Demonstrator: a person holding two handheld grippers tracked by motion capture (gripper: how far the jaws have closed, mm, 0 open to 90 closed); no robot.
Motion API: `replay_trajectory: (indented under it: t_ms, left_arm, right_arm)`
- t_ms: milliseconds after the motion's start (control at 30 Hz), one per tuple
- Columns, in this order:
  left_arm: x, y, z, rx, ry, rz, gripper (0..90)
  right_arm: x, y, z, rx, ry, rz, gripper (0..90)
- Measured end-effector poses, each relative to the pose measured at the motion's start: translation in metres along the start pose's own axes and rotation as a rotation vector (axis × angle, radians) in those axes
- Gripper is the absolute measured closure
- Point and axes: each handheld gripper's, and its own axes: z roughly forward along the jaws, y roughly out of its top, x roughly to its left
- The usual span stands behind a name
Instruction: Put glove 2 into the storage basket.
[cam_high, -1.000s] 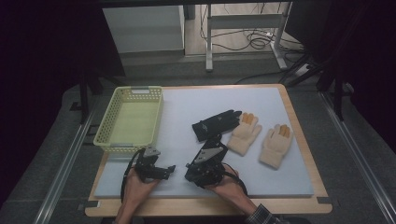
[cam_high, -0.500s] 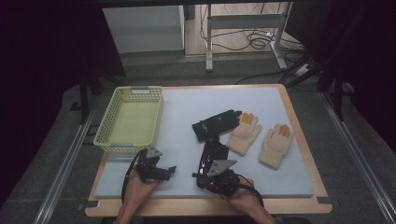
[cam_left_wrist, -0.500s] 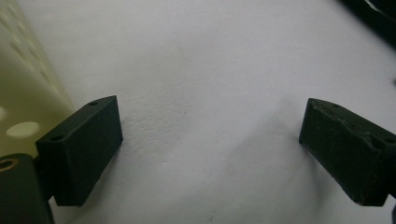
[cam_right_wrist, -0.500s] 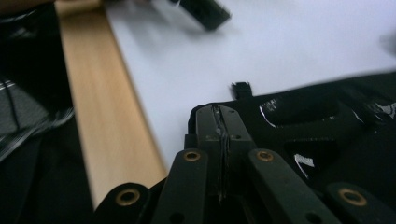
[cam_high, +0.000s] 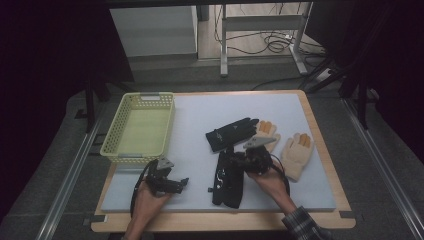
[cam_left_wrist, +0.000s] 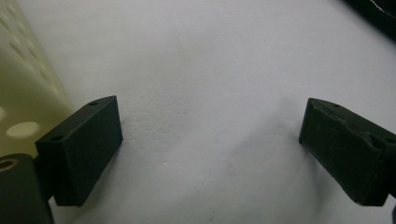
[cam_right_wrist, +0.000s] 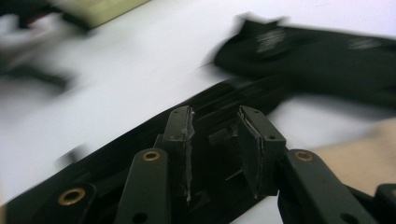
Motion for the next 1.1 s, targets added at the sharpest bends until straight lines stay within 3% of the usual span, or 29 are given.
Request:
replay_trajectory:
  t_ms: [67, 133, 167, 233, 300, 367, 400, 533, 567, 600, 633, 667, 733, 767, 800, 900, 1100]
  left_arm:
    - [0.0, 0.0, 0.0, 0.0, 0.0, 0.0, 6.2]
    - [0.0, 0.0, 0.0, 0.0, 0.0, 0.0, 6.2]
    - [0.0, 0.0, 0.0, 0.0, 0.001, 0.001, 6.2]
    - [0.0, 0.0, 0.0, 0.0, 0.001, 0.001, 6.2]
    - [0.0, 0.0, 0.0, 0.0, 0.0, 0.001, 6.2]
    - [0.0, 0.0, 0.0, -0.001, 0.0, 0.001, 6.2]
    - [0.0, 0.0, 0.0, 0.0, 0.0, 0.001, 6.2]
    - [0.0, 0.0, 0.0, -0.001, 0.0, 0.001, 6.2]
    - [0.0, 0.0, 0.0, -0.001, 0.0, 0.001, 6.2]
    - [0.0, 0.0, 0.0, -0.001, 0.001, 0.001, 6.2]
    - [0.0, 0.0, 0.0, -0.001, 0.001, 0.001, 6.2]
    - [0.0, 0.0, 0.0, -0.002, 0.001, 0.0, 6.2]
    - [0.0, 0.0, 0.0, -0.002, 0.001, 0.0, 6.2]
    - [0.0, 0.0, 0.0, -0.002, 0.001, 0.0, 6.2]
    - [0.0, 0.0, 0.0, -0.003, 0.001, -0.001, 6.2]
    - [0.0, 0.0, 0.0, 0.0, 0.001, 0.001, 6.2]
    - [0.0, 0.0, 0.0, 0.0, 0.0, 0.001, 6.2]
  right_arm:
    - [-0.007, 0.004, 0.004, 0.0, -0.019, 0.01, 62.7]
    - [-0.025, 0.015, 0.017, 0.003, -0.069, 0.045, 60.5]
    - [-0.038, 0.024, 0.029, 0.007, -0.116, 0.062, 57.9]
    - [-0.048, 0.033, 0.042, 0.012, -0.156, 0.08, 53.3]
    - [-0.055, 0.04, 0.054, 0.031, -0.199, 0.092, 48.2]
    - [-0.057, 0.042, 0.058, 0.035, -0.213, 0.093, 46.5]
    - [-0.061, 0.048, 0.071, 0.065, -0.24, 0.124, 41.8]
    - [-0.062, 0.05, 0.087, 0.118, -0.282, 0.135, 39.9]
    - [-0.062, 0.051, 0.094, 0.131, -0.289, 0.152, 46.4]
    - [-0.063, 0.051, 0.094, 0.136, -0.268, 0.172, 52.7]
    - [-0.063, 0.051, 0.094, 0.136, -0.268, 0.172, 52.7]
    - [-0.062, 0.052, 0.093, 0.144, -0.264, 0.173, 66.6]
    - [-0.06, 0.053, 0.093, 0.153, -0.278, 0.154, 77.4]
    - [-0.06, 0.053, 0.093, 0.153, -0.278, 0.154, 77.4]
    - [-0.059, 0.054, 0.093, 0.153, -0.287, 0.126, 84.5]
    - [-0.058, 0.053, 0.092, 0.148, -0.291, 0.1, 87.1]
    - [-0.06, 0.06, 0.072, 0.06, -0.257, 0.06, 88.4]
